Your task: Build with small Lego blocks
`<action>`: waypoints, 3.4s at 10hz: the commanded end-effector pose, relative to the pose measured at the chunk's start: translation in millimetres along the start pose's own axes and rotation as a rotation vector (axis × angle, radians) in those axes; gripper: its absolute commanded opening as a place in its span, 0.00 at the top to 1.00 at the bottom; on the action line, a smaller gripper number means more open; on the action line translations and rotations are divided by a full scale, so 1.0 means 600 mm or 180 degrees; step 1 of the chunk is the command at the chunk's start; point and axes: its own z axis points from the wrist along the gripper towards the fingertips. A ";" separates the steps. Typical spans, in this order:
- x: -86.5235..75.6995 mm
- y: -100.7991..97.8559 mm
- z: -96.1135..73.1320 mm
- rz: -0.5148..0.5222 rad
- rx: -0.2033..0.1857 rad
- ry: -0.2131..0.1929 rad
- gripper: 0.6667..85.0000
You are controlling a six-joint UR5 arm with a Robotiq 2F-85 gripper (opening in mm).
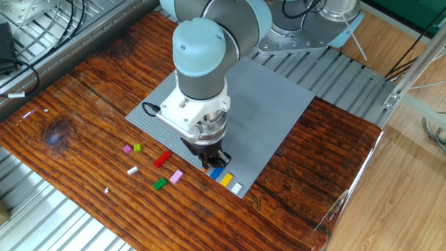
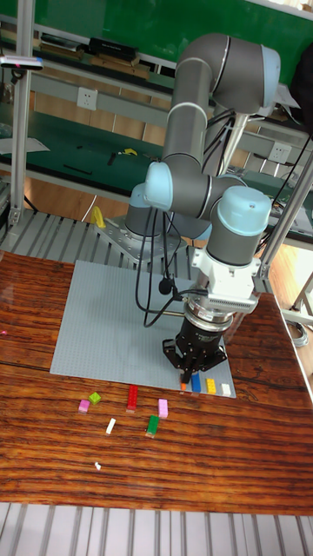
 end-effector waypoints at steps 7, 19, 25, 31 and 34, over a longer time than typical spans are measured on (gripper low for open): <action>-0.004 0.002 0.007 0.0033 -0.0019 0.0015 0.99; -0.122 -0.025 -0.071 -0.0203 0.0076 -0.0095 0.76; -0.157 -0.071 -0.018 -0.0236 0.0147 -0.0055 0.32; -0.146 -0.077 -0.009 -0.0259 0.0052 -0.0027 0.17; -0.128 -0.082 -0.011 -0.0197 0.0058 -0.0042 0.23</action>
